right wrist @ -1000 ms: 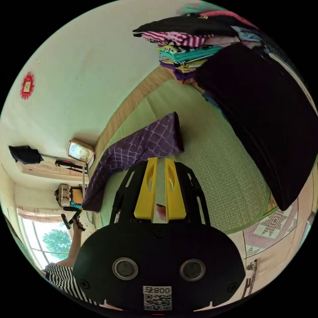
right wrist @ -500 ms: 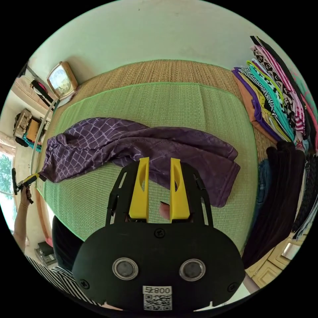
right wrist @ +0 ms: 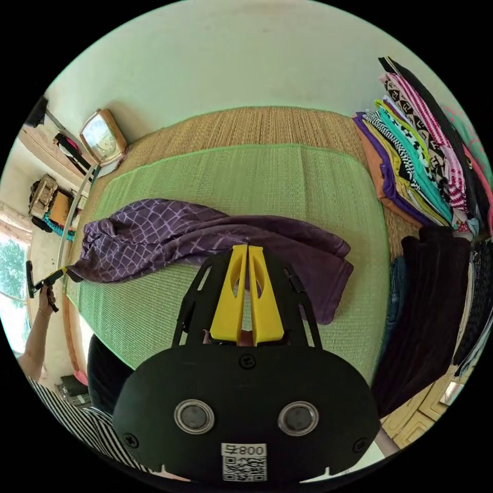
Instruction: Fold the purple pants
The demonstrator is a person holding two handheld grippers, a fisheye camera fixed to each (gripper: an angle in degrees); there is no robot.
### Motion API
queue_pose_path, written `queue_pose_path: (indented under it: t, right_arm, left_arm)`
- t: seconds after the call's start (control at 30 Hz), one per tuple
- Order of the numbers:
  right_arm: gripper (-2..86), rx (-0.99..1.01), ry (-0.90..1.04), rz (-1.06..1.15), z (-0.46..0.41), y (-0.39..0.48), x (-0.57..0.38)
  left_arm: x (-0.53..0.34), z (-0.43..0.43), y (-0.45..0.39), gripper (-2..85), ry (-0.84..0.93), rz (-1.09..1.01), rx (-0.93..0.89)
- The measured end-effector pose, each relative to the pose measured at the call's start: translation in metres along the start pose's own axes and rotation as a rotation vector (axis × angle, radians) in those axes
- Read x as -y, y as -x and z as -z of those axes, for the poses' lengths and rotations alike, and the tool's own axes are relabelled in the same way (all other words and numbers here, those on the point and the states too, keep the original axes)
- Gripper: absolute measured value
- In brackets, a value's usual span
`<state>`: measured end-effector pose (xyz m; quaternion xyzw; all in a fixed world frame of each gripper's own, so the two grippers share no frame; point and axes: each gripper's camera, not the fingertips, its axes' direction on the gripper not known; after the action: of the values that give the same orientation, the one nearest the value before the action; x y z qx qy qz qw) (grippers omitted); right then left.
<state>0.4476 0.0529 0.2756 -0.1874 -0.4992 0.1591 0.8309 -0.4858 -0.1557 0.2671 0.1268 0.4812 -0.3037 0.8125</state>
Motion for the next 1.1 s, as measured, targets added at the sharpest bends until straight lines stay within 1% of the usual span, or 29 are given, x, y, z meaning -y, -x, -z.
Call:
queue_pose_path:
  t: [0.1,0.17,0.23,0.3,0.33,0.4,0.43,0.47,0.53,0.57,0.63,0.73,0.8,0.83,0.9,1.0,1.1]
  right_arm:
    - [-0.5,0.052,-0.106,0.016,0.060,-0.003,-0.045]
    - [-0.4,0.078,-0.136,-0.004,0.084,-0.008,-0.081]
    - [-0.3,0.099,-0.112,-0.046,0.091,-0.017,-0.122]
    - [-0.2,0.099,-0.020,-0.146,0.075,-0.035,-0.181]
    - [-0.1,0.100,0.021,-0.183,0.067,-0.040,-0.195]
    - [0.2,0.123,0.137,-0.389,0.037,-0.069,-0.252]
    - [0.3,0.124,0.159,-0.444,0.032,-0.076,-0.264]
    - [0.6,0.132,0.165,-0.548,0.030,-0.087,-0.284]
    - [1.3,0.166,0.091,-0.591,0.041,-0.089,-0.296]
    - [1.9,0.161,0.047,-0.576,0.049,-0.084,-0.293]
    - [3.9,0.163,0.019,-0.514,0.054,-0.071,-0.272]
    - [7.4,0.083,0.047,-0.323,0.044,-0.027,-0.219]
    - [8.5,-0.077,0.121,-0.143,0.019,0.018,-0.182]
    - [8.6,-0.128,0.143,-0.103,0.010,0.028,-0.176]
    - [9.1,-0.297,0.224,0.010,-0.027,0.056,-0.162]
    - [8.9,-0.336,0.300,0.040,-0.059,0.065,-0.157]
    - [7.2,-0.315,0.310,0.016,-0.061,0.060,-0.158]
  left_arm:
    - [-0.013,0.027,0.023,2.0,-0.052,-0.032,-0.004]
    - [-0.028,0.036,0.039,2.0,-0.052,-0.042,-0.003]
    - [-0.048,0.037,0.056,1.9,-0.035,-0.047,0.000]
    - [-0.078,0.020,0.078,1.8,0.050,-0.059,-0.017]
    - [-0.086,0.012,0.084,1.8,0.088,-0.052,-0.029]
    - [-0.116,-0.023,0.111,1.4,0.247,0.002,-0.049]
    - [-0.122,-0.028,0.117,1.3,0.270,0.021,-0.034]
    - [-0.134,-0.034,0.129,1.0,0.289,0.055,-0.019]
    - [-0.146,-0.034,0.147,0.7,0.269,0.093,-0.064]
    - [-0.151,-0.030,0.158,0.7,0.241,0.113,-0.087]
    - [-0.154,-0.026,0.174,0.7,0.201,0.138,-0.105]
    - [-0.146,-0.021,0.189,1.0,0.133,0.139,-0.156]
    - [-0.133,-0.023,0.183,1.3,0.094,0.068,-0.193]
    - [-0.130,-0.026,0.180,1.5,0.092,0.046,-0.199]
    - [-0.119,-0.043,0.164,2.2,0.097,-0.034,-0.263]
    - [-0.107,-0.077,0.138,4.2,0.137,-0.139,-0.387]
    - [-0.097,-0.116,0.110,4.9,0.202,-0.229,-0.430]
